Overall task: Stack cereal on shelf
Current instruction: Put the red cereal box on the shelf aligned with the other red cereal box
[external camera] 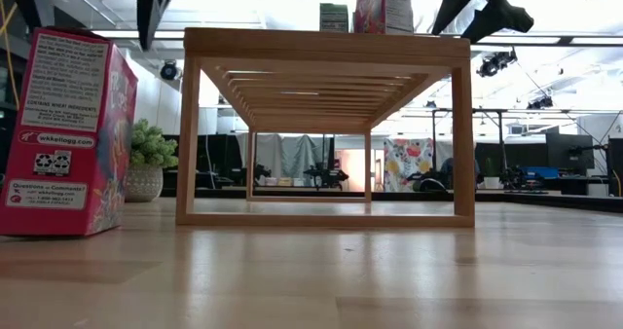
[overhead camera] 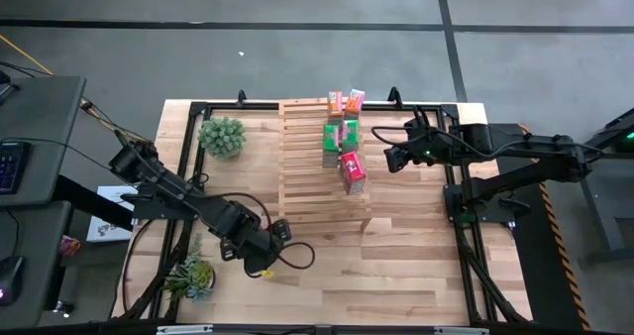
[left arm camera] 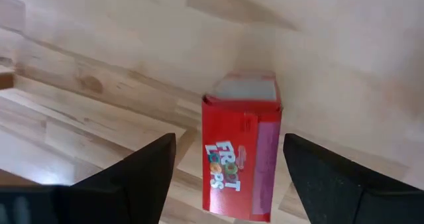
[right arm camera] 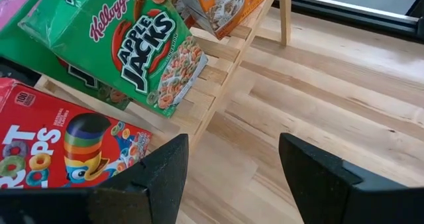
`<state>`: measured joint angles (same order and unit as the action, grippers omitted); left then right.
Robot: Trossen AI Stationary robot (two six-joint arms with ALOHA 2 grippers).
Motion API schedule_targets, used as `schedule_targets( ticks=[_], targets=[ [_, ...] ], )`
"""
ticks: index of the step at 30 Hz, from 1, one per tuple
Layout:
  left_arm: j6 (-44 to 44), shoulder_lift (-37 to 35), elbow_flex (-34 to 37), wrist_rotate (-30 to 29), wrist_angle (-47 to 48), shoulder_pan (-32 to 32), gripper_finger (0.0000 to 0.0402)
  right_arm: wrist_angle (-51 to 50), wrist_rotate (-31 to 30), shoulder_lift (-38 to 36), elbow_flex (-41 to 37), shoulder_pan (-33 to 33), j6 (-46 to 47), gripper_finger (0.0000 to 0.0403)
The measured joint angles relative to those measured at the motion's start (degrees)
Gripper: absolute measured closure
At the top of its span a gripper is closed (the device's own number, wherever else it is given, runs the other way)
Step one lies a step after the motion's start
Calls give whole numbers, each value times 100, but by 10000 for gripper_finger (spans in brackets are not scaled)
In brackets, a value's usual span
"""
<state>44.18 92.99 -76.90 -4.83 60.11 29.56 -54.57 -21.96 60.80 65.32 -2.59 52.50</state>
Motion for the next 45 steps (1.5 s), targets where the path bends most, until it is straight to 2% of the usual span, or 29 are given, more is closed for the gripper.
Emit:
schedule_targets(
  ticks=[7, 14, 21, 26, 30, 35, 38, 42, 45],
  targets=[
    [283, 4, 356, -30, -23, 14, 135, 0, -53, 2, 0, 0, -110, 174],
    [296, 2, 360, 35, -84, -92, 135, 1, -59, 2, 0, 0, 146, 174],
    [259, 0, 595, 352, -803, -183, 139, 44, -105, 2, 0, 0, 206, 174],
    [343, 0, 782, 609, -771, -181, 168, 46, -61, 2, 0, 0, 144, 174],
    [360, 0, 749, 584, -757, -181, 213, 46, 12, 2, 0, 0, 164, 174],
    [-584, -57, 232, 583, -334, -181, 288, 46, 105, 0, 0, 0, 248, 174],
    [-1080, -227, -272, 591, 92, -179, 319, 46, 110, 2, 0, 1, 121, 174],
    [-1330, -600, -1117, 544, 754, -200, 326, 47, 134, 2, 0, 1, 6, 174],
    [-1214, -805, -1809, 166, 798, -289, 319, 48, 204, 2, 0, 0, -2, 174]
  ],
)
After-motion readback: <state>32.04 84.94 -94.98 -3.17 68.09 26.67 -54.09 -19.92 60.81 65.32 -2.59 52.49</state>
